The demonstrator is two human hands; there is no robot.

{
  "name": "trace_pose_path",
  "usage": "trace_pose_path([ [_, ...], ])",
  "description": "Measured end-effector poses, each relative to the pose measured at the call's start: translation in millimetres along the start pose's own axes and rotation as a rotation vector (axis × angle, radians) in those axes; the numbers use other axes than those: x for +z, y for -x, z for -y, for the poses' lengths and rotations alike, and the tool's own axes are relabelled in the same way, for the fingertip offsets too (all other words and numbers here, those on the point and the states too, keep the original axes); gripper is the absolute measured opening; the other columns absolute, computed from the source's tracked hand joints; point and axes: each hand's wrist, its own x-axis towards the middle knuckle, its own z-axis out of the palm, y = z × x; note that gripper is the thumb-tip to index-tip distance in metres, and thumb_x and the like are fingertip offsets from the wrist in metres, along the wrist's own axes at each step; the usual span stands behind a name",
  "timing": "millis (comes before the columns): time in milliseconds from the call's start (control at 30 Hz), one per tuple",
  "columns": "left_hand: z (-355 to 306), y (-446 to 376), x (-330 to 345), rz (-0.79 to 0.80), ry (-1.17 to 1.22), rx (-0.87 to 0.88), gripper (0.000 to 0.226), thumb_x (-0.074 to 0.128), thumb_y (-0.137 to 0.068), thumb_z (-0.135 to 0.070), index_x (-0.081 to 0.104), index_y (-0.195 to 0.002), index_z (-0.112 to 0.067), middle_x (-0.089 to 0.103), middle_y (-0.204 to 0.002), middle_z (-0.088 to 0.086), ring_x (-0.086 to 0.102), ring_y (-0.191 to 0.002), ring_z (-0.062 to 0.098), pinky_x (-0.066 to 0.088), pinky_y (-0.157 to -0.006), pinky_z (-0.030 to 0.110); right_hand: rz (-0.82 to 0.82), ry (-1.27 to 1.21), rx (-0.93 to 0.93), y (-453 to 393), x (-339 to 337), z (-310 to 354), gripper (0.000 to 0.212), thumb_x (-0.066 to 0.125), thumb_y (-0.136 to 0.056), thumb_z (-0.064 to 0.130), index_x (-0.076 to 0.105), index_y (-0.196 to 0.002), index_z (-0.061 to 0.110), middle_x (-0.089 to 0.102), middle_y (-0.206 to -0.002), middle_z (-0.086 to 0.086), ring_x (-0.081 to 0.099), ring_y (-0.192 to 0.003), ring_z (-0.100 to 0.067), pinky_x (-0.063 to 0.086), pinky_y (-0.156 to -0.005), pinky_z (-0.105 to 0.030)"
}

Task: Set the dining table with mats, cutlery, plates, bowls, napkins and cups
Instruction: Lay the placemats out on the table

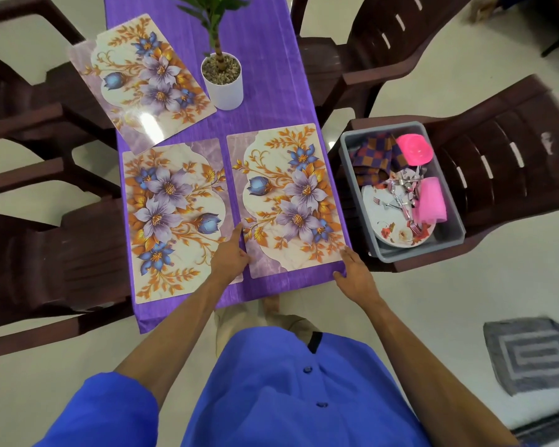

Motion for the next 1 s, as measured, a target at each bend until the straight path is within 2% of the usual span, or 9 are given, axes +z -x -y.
trace_pose_path([
  [100,-1.0,1.1,0.1,-0.014,0.016,0.01,0.078,0.068,-0.097,-0.02,0.027,-0.162,-0.028,0.064,-0.08,0.005,0.065,-0.065,0.02,0.063,-0.063,0.036,-0.001,-0.011,0.001,1.0,-0.3,0.6,0.067,0.065,-0.1,0.021,0.034,-0.158,0.007,0.031,-0.164,-0.009,0.038,-0.148,-0.027,0.049,-0.109,-0.04],
  [233,-5.4,5.0,-0.2,-0.012,0.048,0.022,0.078,0.069,-0.095,-0.014,0.029,-0.161,-0.026,0.065,-0.077,0.007,0.064,-0.062,0.019,0.05,-0.054,0.021,-0.004,-0.028,0.008,1.4,-3.5,1.6,0.067,0.064,-0.1,0.02,0.034,-0.158,0.006,0.031,-0.164,-0.01,0.039,-0.147,-0.027,0.047,-0.107,-0.036],
  [300,-7.6,7.2,-0.3,-0.012,0.059,0.019,0.078,0.069,-0.095,-0.015,0.029,-0.161,-0.026,0.065,-0.076,0.006,0.063,-0.062,0.017,0.047,-0.054,0.018,-0.001,-0.023,0.006,1.6,-4.9,2.2,0.067,0.064,-0.1,0.019,0.033,-0.158,0.005,0.031,-0.164,-0.01,0.039,-0.146,-0.027,0.047,-0.108,-0.036],
  [533,-7.7,7.1,0.9,-0.008,0.033,-0.016,0.077,0.067,-0.097,-0.015,0.028,-0.162,-0.028,0.065,-0.08,0.006,0.063,-0.063,0.016,0.046,-0.053,0.017,0.006,-0.015,0.014,1.8,-5.1,4.0,0.069,0.066,-0.099,0.022,0.033,-0.158,0.005,0.031,-0.165,-0.01,0.039,-0.147,-0.027,0.046,-0.109,-0.038],
  [700,-15.9,11.4,-2.8,-0.017,0.039,-0.016,0.075,0.068,-0.098,-0.013,0.03,-0.161,-0.025,0.059,-0.076,0.003,0.058,-0.06,0.014,0.04,-0.051,0.016,0.013,-0.007,0.015,1.5,-5.2,2.3,0.071,0.066,-0.099,0.025,0.033,-0.159,0.006,0.03,-0.165,-0.009,0.038,-0.148,-0.027,0.045,-0.111,-0.039],
  [833,-18.0,13.2,-4.7,-0.03,0.049,-0.017,0.073,0.066,-0.097,-0.01,0.032,-0.161,-0.022,0.058,-0.075,0.002,0.057,-0.06,0.012,0.041,-0.052,0.015,0.006,-0.014,0.006,1.8,-5.1,2.9,0.07,0.067,-0.099,0.023,0.034,-0.158,0.006,0.031,-0.165,-0.009,0.038,-0.148,-0.027,0.043,-0.112,-0.037],
  [1000,-22.8,16.0,-7.5,-0.041,0.056,-0.014,0.069,0.063,-0.099,-0.008,0.034,-0.16,-0.02,0.057,-0.079,0.002,0.053,-0.06,0.01,0.039,-0.052,0.015,0.015,-0.015,0.004,1.5,-4.9,1.9,0.07,0.067,-0.099,0.025,0.034,-0.158,0.007,0.032,-0.164,-0.009,0.04,-0.146,-0.027,0.047,-0.109,-0.038],
])
